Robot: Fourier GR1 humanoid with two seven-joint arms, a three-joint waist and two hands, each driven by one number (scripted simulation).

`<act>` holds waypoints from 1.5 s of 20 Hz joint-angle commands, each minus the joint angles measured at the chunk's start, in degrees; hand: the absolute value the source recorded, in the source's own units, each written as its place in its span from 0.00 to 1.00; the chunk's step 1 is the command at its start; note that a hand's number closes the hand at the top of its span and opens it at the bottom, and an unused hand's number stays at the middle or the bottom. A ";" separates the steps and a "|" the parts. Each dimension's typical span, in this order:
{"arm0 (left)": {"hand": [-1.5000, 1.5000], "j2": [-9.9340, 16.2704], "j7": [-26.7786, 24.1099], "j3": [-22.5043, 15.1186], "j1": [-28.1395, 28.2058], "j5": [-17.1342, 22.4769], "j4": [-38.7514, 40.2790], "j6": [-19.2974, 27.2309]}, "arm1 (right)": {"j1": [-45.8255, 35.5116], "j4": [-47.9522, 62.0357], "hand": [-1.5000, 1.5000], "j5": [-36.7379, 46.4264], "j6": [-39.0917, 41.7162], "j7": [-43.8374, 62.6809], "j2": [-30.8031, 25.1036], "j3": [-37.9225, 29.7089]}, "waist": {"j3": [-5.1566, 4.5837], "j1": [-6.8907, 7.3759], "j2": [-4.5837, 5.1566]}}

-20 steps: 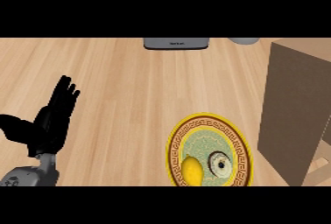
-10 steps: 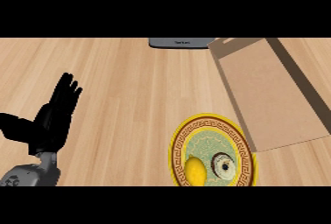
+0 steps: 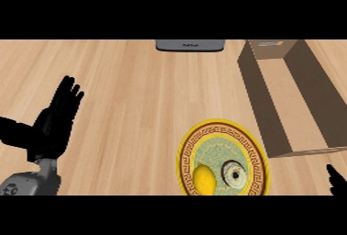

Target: Pick the cupcake from the plate and place it in the cardboard box

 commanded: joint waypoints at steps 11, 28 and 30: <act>0.50 -3.51 1.60 1.37 1.95 -3.33 -3.18 0.32 | -16.94 5.71 0.00 16.85 2.03 20.00 8.00 12.86 | 0.11 -0.78 -0.30; 0.50 -6.42 1.30 2.94 3.41 -7.56 -3.27 -3.81 | -16.22 17.41 0.00 23.20 -2.71 12.63 15.70 15.34 | 0.13 -0.90 -0.31; 0.50 -6.67 0.63 4.72 2.85 -6.83 -0.70 -5.20 | -16.92 16.33 0.00 22.51 -1.23 13.26 15.56 14.39 | 0.12 -0.94 -0.29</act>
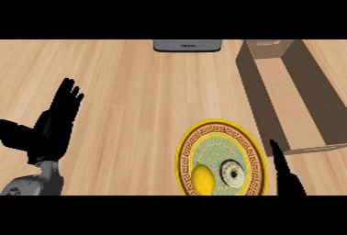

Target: Pick the cupcake from the plate and place it in the cardboard box

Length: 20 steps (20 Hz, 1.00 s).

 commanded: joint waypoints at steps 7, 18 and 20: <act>0.50 -2.03 1.28 0.53 0.90 -1.80 -2.20 -1.67 | -0.57 7.73 0.00 3.19 -1.31 -1.66 2.16 -0.62 | 0.00 0.02 -0.01; 0.50 -1.55 4.30 3.63 2.70 -1.22 -6.97 -4.14 | -2.60 13.59 0.00 -0.88 -1.89 -7.54 3.19 -3.86 | 0.00 0.18 -0.01; 0.50 -3.57 1.16 3.44 -1.49 -3.48 0.34 -2.90 | -2.48 15.32 0.00 1.93 -2.41 -5.92 5.09 -1.23 | -0.01 -0.03 0.02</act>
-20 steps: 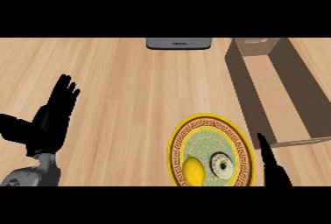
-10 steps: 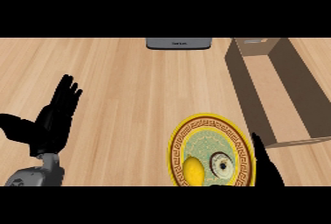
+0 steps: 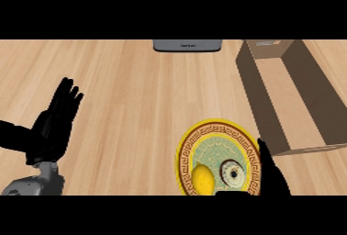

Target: Pick the cupcake from the plate and place it in the cardboard box

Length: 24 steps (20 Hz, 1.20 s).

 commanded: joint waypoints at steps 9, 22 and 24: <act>0.50 -0.84 0.07 2.31 -3.29 -0.93 3.14 -1.40 | -2.18 7.84 0.00 -3.33 -0.58 -4.57 0.94 -2.75 | 0.01 -0.05 0.03; 0.50 -1.92 -1.81 2.91 2.04 -0.97 0.34 -3.90 | 1.12 5.07 1.00 4.49 -2.49 -1.98 3.10 3.89 | -0.01 -0.01 -0.04; 0.50 -1.70 -0.22 2.91 -0.37 -1.80 0.21 -2.75 | -2.81 11.02 1.00 2.39 -2.32 -8.51 -0.33 -0.49 | 0.00 0.03 0.00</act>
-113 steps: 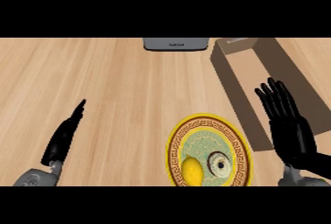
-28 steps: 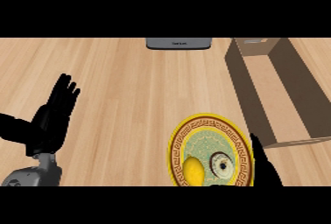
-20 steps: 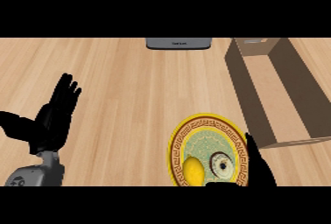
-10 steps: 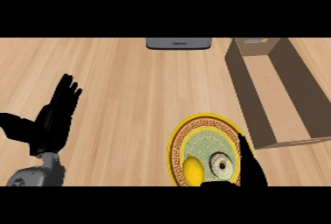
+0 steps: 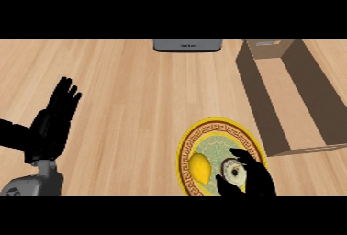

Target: Pick the cupcake from the plate and place it in the cardboard box

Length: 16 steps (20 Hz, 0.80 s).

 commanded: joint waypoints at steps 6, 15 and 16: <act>0.50 -2.03 0.81 -1.34 -0.92 -2.44 0.28 1.99 | -3.02 1.17 1.00 8.74 0.28 1.89 -0.04 1.85 | 0.00 -0.04 0.01; 0.50 -1.97 0.60 -3.21 -4.87 -1.45 2.21 -0.76 | -36.98 21.12 1.00 13.66 16.52 3.74 2.37 13.11 | -0.08 5.71 1.23; 0.50 -1.24 0.66 -3.07 -3.65 -0.64 0.75 -2.01 | -40.94 23.64 1.00 12.44 15.94 3.25 2.38 12.16 | -0.03 6.26 1.07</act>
